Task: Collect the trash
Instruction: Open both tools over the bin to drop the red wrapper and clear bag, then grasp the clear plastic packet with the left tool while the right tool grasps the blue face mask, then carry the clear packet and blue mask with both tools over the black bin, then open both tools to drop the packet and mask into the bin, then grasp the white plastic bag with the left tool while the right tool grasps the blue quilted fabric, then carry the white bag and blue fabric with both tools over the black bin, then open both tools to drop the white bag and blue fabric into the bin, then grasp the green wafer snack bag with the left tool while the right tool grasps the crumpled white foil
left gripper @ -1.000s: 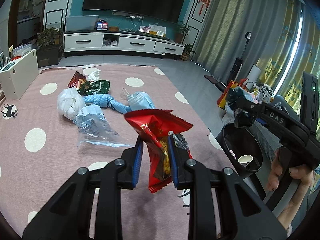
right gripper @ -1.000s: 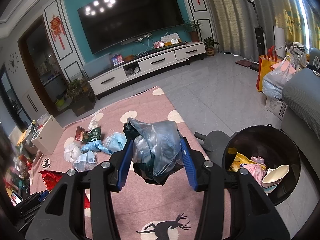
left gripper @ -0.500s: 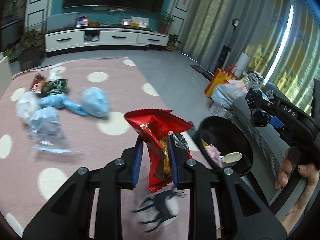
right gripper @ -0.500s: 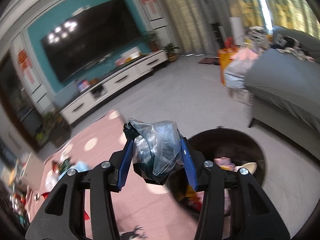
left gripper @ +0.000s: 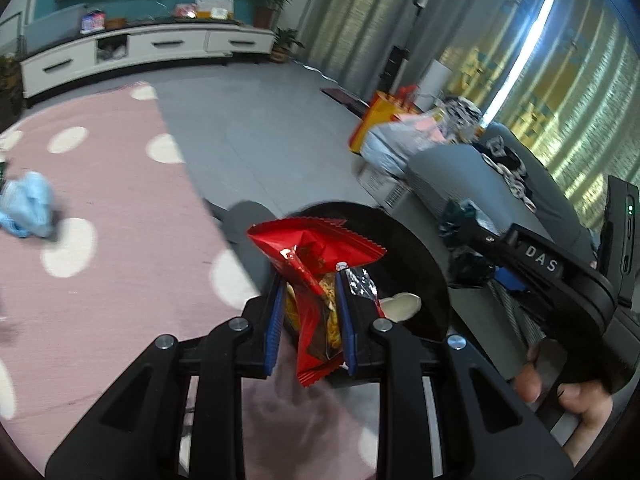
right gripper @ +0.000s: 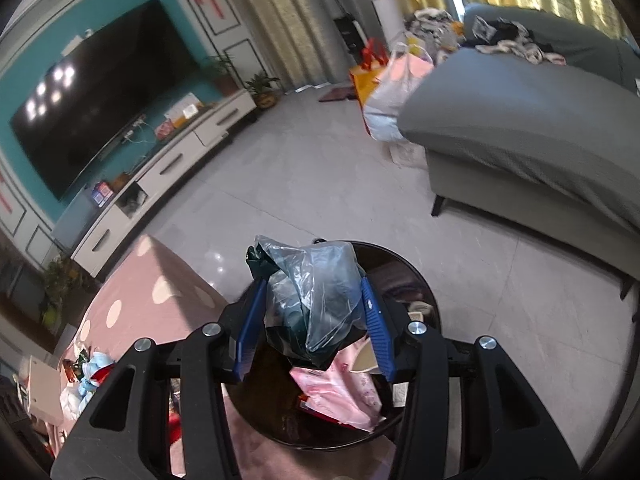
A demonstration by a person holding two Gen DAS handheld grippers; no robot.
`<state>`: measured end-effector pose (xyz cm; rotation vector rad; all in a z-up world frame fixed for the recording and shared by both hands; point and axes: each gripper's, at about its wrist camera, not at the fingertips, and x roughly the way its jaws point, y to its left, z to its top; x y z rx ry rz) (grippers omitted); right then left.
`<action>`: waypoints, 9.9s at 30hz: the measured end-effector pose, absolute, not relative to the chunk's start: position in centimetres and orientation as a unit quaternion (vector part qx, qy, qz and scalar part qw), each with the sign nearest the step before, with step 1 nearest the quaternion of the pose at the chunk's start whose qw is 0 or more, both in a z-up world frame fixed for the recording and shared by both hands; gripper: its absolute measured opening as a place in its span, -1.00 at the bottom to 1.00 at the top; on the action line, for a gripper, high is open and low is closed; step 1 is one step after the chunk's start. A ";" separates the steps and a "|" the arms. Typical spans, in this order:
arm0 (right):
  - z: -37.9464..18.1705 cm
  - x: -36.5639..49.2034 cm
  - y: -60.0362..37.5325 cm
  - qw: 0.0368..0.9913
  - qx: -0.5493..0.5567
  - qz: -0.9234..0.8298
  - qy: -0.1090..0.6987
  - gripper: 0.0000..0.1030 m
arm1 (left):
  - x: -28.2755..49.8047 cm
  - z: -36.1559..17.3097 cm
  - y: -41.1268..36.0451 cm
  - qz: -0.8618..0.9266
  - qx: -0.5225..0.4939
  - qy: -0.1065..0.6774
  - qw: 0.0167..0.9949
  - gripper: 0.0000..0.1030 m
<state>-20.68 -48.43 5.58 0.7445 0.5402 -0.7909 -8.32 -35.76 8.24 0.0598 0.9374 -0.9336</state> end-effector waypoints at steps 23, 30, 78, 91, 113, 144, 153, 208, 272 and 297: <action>6.2 -19.7 -48.2 0.826 0.389 -0.330 0.238 0.54 | -4.2 8.3 -30.0 -0.358 -0.024 0.433 0.827 0.90; 6.9 -15.5 -45.0 0.852 0.362 -0.273 0.260 0.55 | 1.8 11.0 -17.0 -0.165 -0.067 0.395 0.901 0.94; 4.8 6.4 -27.7 0.902 0.158 -0.084 0.392 -0.64 | 3.6 6.4 -8.7 -0.197 -0.156 0.446 0.859 -0.19; 6.8 -7.2 -35.7 0.894 0.264 -0.182 0.314 -0.64 | -2.5 10.8 -13.0 -0.255 -0.130 0.406 0.868 -0.19; 7.3 -16.8 -45.2 0.843 0.296 -0.369 0.258 -0.64 | -6.7 9.2 -31.6 -0.379 -0.039 0.429 0.819 -0.19; 4.6 -19.2 -49.0 0.810 0.362 -0.382 0.260 0.28 | -6.7 6.0 -35.8 -0.415 -0.033 0.450 0.790 0.84; 6.1 -15.3 -46.0 0.845 0.322 -0.331 0.270 0.43 | 1.3 9.4 -20.9 -0.210 -0.061 0.395 0.892 0.90; 2.0 14.5 -20.6 0.884 0.171 0.005 0.435 -0.40 | 10.2 4.0 -3.4 -0.134 -0.163 0.433 0.876 -0.62; 3.8 -18.3 -50.6 0.797 0.325 -0.405 0.307 -0.37 | -9.8 3.6 -42.3 -0.435 0.071 0.467 0.767 -0.46; 6.4 -17.3 -48.6 0.819 0.292 -0.409 0.276 0.57 | -3.0 8.9 -31.7 -0.334 -0.031 0.409 0.848 0.94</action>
